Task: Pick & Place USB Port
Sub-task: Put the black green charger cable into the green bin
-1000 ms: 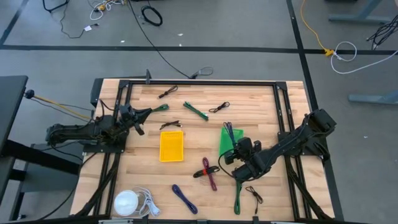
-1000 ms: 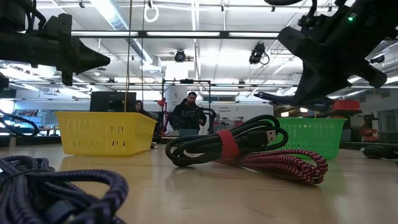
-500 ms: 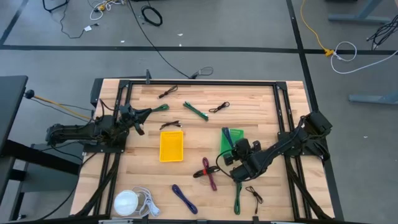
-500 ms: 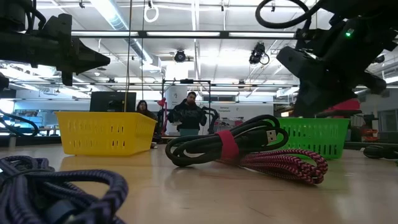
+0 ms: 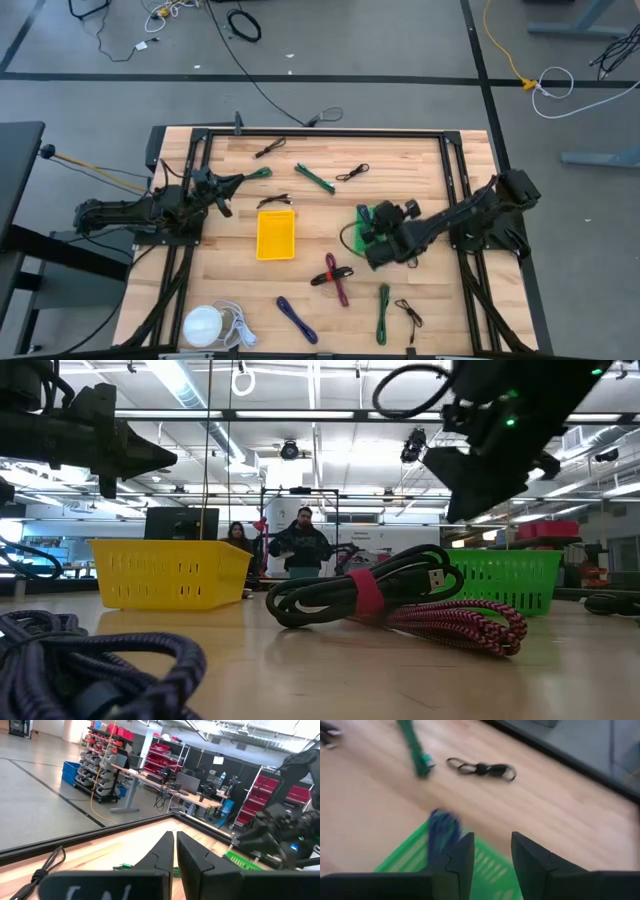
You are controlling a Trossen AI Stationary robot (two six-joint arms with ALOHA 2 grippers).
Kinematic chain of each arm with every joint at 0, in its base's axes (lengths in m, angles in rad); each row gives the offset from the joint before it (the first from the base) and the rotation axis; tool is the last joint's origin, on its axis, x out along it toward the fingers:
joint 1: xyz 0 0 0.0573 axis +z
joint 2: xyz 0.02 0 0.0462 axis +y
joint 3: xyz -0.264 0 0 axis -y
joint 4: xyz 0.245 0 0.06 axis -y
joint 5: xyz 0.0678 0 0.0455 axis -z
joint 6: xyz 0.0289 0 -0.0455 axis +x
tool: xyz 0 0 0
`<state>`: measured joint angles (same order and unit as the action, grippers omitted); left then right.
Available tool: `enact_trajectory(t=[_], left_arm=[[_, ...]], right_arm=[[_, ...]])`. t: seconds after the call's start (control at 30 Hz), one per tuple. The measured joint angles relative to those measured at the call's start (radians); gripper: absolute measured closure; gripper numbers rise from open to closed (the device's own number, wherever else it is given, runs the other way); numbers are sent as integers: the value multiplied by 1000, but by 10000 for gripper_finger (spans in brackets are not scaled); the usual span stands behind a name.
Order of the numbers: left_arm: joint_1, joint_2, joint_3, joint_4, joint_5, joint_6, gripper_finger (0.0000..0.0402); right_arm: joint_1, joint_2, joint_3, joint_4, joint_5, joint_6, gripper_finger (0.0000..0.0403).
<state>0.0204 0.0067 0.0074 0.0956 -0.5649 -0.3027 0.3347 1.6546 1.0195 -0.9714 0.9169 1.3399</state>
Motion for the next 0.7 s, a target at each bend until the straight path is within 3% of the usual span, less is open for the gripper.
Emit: enact_trajectory(t=[0.23,0.43,0.53,0.7], left_arm=[[16,27,0,-9,0,53,376],[86,191,64,-163,10,38,366],[131,319,127,-240,-1,52,334],[209,537,225,-261,-1,102,253]], right_arm=[[-203,-2,-1,57,16,-339,271],[-353,-2,-1,370,-32,-767,270],[-391,-2,-1,589,-88,-1001,270],[-424,-2,-1,872,-297,-1260,270]])
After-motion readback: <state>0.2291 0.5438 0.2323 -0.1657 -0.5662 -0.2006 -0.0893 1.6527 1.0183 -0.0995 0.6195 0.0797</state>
